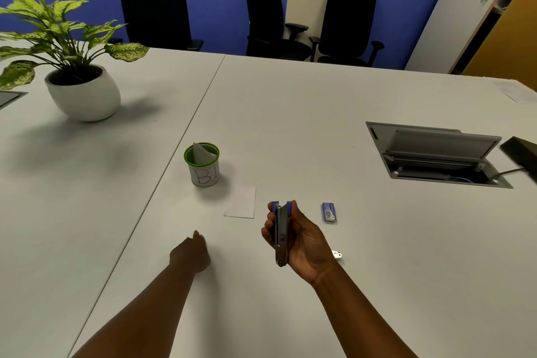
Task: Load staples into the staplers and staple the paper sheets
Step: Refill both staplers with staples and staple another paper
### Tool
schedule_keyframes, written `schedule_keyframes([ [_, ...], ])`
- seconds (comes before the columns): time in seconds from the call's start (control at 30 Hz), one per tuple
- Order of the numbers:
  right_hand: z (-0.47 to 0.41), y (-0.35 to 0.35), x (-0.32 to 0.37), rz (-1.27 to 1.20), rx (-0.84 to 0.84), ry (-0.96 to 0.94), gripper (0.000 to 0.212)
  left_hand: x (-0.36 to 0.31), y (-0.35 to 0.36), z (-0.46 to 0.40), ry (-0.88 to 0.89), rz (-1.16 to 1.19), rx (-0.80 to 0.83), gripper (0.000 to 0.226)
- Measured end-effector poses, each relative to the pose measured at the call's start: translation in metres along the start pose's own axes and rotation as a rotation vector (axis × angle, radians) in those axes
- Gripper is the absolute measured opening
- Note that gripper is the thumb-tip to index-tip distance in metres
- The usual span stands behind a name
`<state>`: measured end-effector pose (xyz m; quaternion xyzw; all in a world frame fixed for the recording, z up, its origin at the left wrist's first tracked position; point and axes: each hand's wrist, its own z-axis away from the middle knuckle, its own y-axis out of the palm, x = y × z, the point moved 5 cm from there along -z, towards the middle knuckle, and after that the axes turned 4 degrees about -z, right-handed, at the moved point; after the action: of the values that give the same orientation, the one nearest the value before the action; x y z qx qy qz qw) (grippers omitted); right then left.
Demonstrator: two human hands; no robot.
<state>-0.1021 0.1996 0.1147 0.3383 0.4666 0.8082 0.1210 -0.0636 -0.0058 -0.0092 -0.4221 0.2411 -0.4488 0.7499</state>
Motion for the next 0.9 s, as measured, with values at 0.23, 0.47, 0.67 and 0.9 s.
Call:
schedule_keyframes([
  [0.23, 0.008, -0.006, 0.007, 0.157, 0.004, 0.027, 0.053, 0.004, 0.001, 0.001, 0.025, 0.049, -0.011, 0.055],
  [0.47, 0.008, -0.001, 0.012, 0.397, -0.117, -0.070, 0.048, -0.052, -0.055, 0.047, 0.206, 1.048, -0.253, 0.034],
  [0.67, 0.012, 0.011, 0.021, 0.926, -0.310, -0.442, 0.025, -0.125, -0.097, 0.091, 0.400, 1.454, -0.331, 0.046],
  [0.9, 0.017, 0.006, 0.025, 1.218, -0.462, -0.695, 0.021, -0.131, -0.076, 0.094, 0.274, 1.494, -0.524, 0.041],
])
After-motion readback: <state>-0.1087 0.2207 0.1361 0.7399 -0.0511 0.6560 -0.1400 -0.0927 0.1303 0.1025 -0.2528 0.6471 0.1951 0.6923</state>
